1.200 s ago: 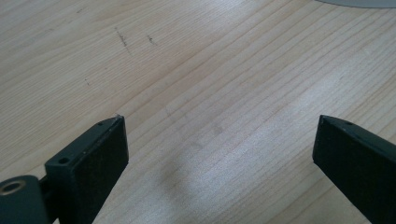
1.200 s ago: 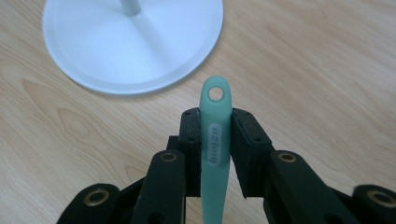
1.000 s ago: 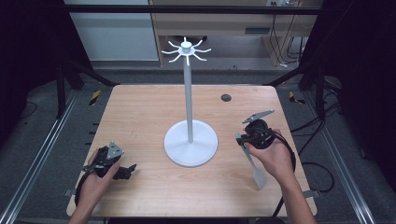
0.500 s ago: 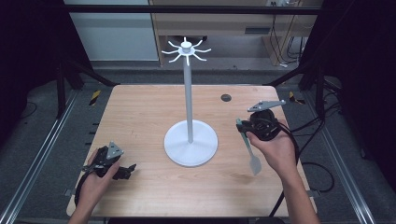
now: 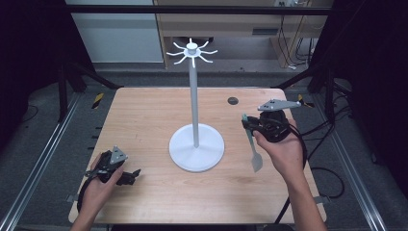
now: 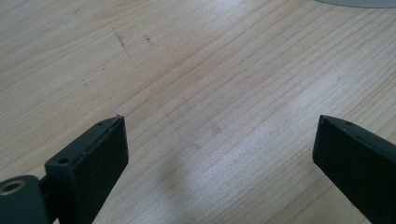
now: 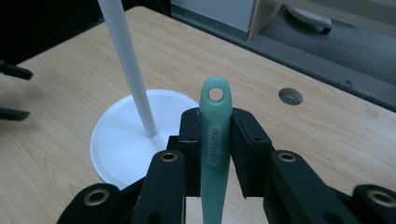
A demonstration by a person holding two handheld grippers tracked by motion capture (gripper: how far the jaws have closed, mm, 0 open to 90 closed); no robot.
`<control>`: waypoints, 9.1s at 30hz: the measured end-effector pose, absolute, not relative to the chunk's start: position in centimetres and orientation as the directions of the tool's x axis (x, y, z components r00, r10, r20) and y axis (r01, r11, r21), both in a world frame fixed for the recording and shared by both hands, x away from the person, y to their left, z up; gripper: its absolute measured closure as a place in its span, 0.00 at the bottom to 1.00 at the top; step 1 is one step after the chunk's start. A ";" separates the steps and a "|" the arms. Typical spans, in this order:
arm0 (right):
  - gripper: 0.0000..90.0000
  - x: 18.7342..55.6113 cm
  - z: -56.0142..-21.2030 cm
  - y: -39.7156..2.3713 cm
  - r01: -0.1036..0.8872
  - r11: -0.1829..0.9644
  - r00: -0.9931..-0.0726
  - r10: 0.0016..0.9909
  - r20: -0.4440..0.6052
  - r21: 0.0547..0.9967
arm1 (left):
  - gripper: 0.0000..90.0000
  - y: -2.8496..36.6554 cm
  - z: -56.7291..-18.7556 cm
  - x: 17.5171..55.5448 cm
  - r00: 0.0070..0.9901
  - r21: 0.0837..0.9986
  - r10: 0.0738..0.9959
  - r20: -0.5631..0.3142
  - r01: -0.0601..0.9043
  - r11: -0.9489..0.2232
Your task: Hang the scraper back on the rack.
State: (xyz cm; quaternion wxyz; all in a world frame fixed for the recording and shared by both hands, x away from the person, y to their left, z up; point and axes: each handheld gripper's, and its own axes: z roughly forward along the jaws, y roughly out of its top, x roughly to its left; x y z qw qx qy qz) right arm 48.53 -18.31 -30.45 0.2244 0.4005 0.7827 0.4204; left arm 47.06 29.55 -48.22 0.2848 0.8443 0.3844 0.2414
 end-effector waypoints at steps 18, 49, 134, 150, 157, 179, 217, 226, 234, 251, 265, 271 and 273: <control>0.83 48.0 -27.9 -16.2 0.353 0.279 -0.599 0.801 -0.013 0.893 | 0.04 29.6 -48.2 47.1 0.583 0.670 0.790 0.189 0.512 -0.538; 0.83 47.2 -22.5 -12.5 0.222 0.240 -0.640 0.767 -0.045 0.945 | 0.04 29.6 -48.3 47.1 0.586 0.667 0.788 0.189 0.513 -0.541; 0.82 49.2 -18.4 -11.5 0.204 0.247 -0.663 0.747 -0.051 0.947 | 0.04 29.5 -48.4 47.1 0.588 0.666 0.788 0.183 0.515 -0.539; 0.82 49.1 -21.0 -13.5 0.267 0.308 -0.608 0.789 -0.088 0.913 | 0.03 29.5 -48.4 47.1 0.588 0.665 0.788 0.181 0.517 -0.539; 0.80 49.1 -21.6 -13.9 0.288 0.307 -0.598 0.798 -0.080 0.907 | 0.04 29.5 -48.4 47.1 0.589 0.662 0.787 0.182 0.519 -0.541; 0.61 49.0 -23.4 -15.4 0.334 0.292 -0.550 0.833 -0.066 0.896 | 0.04 29.5 -48.4 47.1 0.593 0.657 0.783 0.185 0.518 -0.548; 0.08 47.9 -30.8 -19.1 0.390 0.271 -0.461 0.885 -0.068 0.880 | 0.03 29.2 -48.6 47.1 0.602 0.647 0.776 0.189 0.518 -0.560; 0.08 47.8 -33.5 -19.0 0.424 0.277 -0.471 0.880 -0.051 0.863 | 0.04 29.1 -48.6 47.0 0.604 0.637 0.770 0.203 0.516 -0.573; 0.07 47.5 -36.3 -19.1 0.456 0.277 -0.461 0.886 -0.042 0.846 | 0.04 29.1 -48.6 47.0 0.606 0.637 0.770 0.200 0.516 -0.572; 0.11 47.2 -41.7 -19.4 0.552 0.302 -0.464 0.886 -0.014 0.777 | 0.04 29.2 -48.6 47.0 0.602 0.638 0.773 0.202 0.518 -0.570; 0.11 47.7 -44.4 -19.3 0.589 0.300 -0.461 0.887 0.007 0.750 | 0.04 29.2 -48.6 47.0 0.603 0.637 0.772 0.201 0.518 -0.571; 0.13 48.2 -45.3 -19.6 0.603 0.280 -0.449 0.893 0.027 0.747 | 0.04 29.2 -48.6 47.0 0.602 0.637 0.772 0.203 0.518 -0.571; 0.13 48.3 -45.5 -19.6 0.610 0.271 -0.442 0.896 0.036 0.745 | 0.04 29.2 -48.6 47.0 0.602 0.637 0.772 0.203 0.518 -0.571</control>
